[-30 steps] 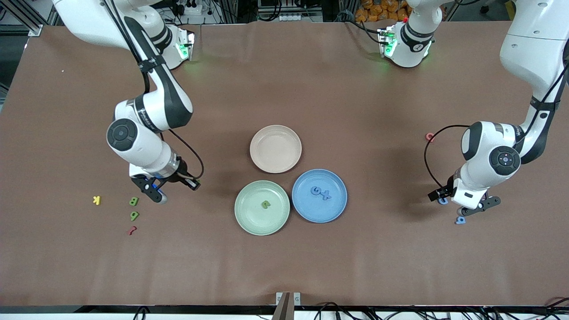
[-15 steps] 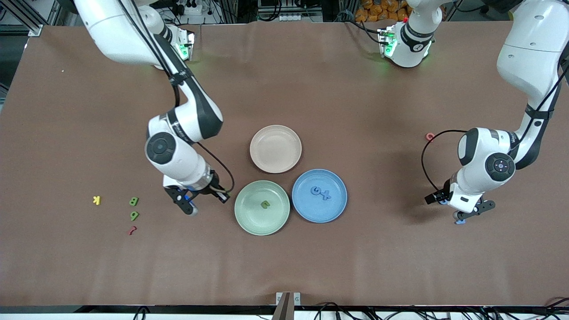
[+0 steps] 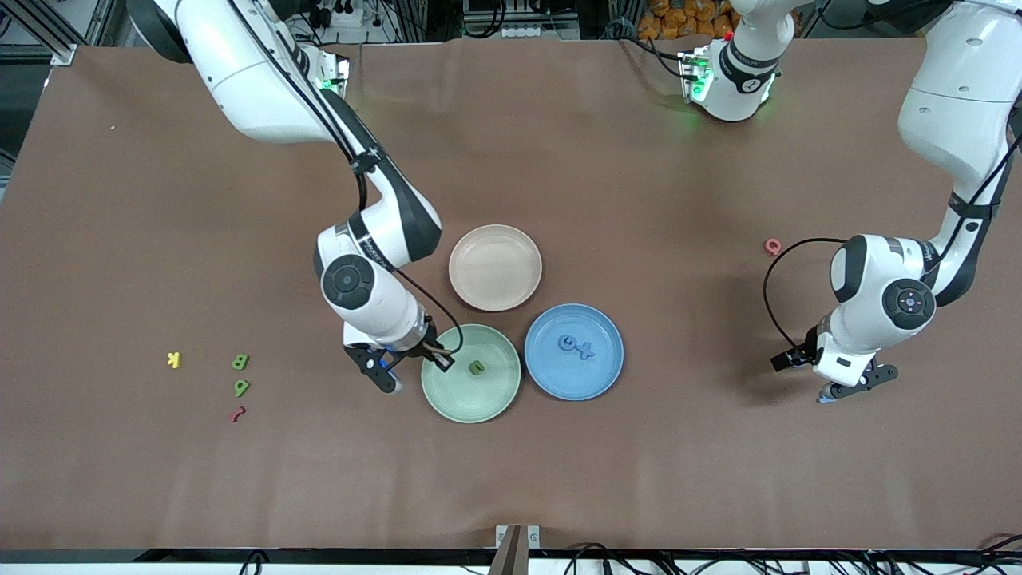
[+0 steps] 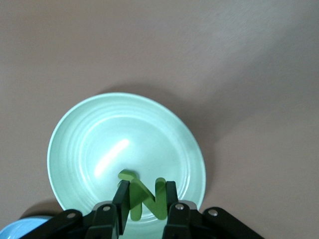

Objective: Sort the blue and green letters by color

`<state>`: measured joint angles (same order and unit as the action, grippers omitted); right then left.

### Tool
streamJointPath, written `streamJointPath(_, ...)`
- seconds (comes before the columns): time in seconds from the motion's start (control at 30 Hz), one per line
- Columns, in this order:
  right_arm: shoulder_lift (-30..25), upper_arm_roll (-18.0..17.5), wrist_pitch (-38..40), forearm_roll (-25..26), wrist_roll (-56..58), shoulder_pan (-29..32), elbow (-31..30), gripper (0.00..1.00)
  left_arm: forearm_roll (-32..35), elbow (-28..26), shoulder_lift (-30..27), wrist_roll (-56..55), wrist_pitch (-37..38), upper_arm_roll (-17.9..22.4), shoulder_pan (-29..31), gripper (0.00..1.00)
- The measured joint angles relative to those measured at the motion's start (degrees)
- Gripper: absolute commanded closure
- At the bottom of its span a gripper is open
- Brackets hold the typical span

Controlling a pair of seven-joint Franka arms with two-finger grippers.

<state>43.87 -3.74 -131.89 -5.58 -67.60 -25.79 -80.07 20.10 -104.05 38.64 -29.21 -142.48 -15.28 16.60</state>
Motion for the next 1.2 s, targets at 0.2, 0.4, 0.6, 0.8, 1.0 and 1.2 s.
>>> streamJointPath(0.2,2.73,0.20,-0.07,0.31,0.00,-1.23,2.18,1.00,0.00,0.03,0.58,0.00,-0.58,-0.01,-0.01,0.52)
streamJointPath(0.4,4.60,0.37,-0.11,0.44,0.00,-1.87,3.76,0.91,0.00,0.24,0.61,0.00,-1.28,-0.13,0.02,0.92)
streamJointPath(0.6,5.53,0.84,-0.11,0.50,0.00,-2.29,4.68,0.33,0.00,0.47,0.23,0.04,-1.14,-0.10,0.29,1.00)
streamJointPath(0.8,5.69,1.16,0.00,0.53,0.02,-2.28,4.92,0.04,0.00,0.53,0.38,0.04,-1.30,-0.07,0.33,1.00)
streamJointPath(1.0,5.65,1.40,1.66,0.57,0.11,-2.25,5.94,0.07,0.00,1.12,0.33,-0.10,-1.49,-0.55,0.15,1.00)
streamJointPath(1.2,4.65,1.98,8.93,0.69,2.67,-1.90,8.21,0.08,0.00,1.76,-0.23,-4.15,-1.48,-2.70,-0.29,1.00)
